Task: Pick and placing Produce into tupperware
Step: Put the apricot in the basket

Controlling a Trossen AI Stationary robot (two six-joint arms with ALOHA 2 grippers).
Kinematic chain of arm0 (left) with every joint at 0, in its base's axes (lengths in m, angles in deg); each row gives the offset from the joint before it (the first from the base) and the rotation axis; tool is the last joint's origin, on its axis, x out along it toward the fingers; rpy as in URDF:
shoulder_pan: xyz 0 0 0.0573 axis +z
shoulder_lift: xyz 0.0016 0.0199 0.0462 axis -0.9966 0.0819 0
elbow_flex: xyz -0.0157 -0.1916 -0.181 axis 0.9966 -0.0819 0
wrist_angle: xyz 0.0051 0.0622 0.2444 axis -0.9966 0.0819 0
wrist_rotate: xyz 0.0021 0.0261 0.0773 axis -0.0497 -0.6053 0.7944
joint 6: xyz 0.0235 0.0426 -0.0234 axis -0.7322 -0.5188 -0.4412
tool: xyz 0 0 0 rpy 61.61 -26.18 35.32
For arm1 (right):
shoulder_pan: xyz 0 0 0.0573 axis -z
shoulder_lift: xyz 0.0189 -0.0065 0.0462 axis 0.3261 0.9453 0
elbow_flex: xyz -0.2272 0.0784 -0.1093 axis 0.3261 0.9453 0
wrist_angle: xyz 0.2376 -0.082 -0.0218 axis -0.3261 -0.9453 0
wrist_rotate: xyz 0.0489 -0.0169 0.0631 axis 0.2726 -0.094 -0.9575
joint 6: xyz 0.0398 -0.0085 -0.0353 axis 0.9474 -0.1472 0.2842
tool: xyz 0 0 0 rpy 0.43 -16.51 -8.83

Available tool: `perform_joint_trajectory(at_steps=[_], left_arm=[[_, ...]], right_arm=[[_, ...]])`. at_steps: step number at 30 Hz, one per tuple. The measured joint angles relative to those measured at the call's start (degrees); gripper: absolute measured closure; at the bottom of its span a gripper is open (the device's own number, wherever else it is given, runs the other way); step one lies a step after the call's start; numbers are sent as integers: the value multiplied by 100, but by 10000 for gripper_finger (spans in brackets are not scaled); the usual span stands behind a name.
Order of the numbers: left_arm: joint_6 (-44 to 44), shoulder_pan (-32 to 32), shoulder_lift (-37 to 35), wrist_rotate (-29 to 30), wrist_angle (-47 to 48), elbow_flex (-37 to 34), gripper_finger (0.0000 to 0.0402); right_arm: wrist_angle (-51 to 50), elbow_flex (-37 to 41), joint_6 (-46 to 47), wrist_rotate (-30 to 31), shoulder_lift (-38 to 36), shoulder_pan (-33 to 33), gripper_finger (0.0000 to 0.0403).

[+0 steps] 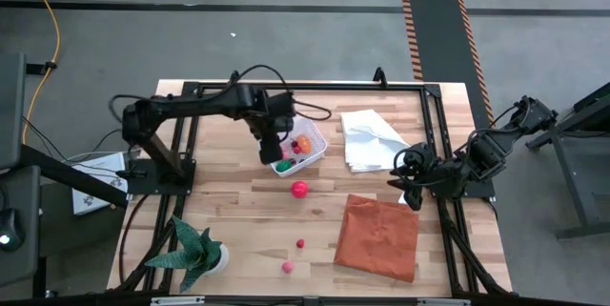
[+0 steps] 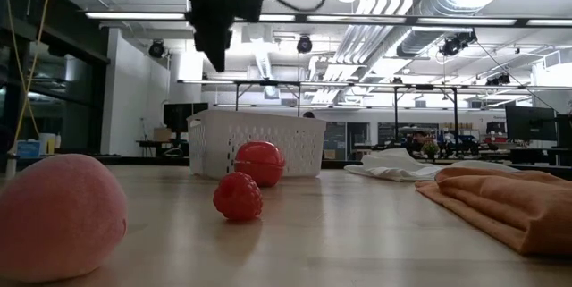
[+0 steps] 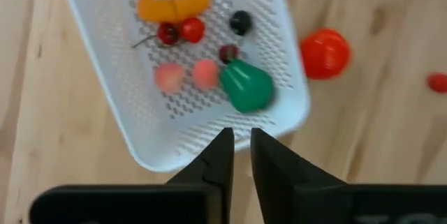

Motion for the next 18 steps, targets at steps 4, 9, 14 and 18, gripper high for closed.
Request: perform_joint_trajectory(at_steps=[4,9,14,18], left_arm=[[8,-321,-282,80,120,0,374],[18,-726,-579,183,225,0,381],[165,-1000,-791,198,298,-2,383],[353,-1200,-907,228,336,-2,383]], right_arm=[[98,0,-105,-20,-2,0,265],[103,0,-128,-17,-2,0,265],[193,0,-127,27,21,0,265],[389,0,-287,98,170,2,265]])
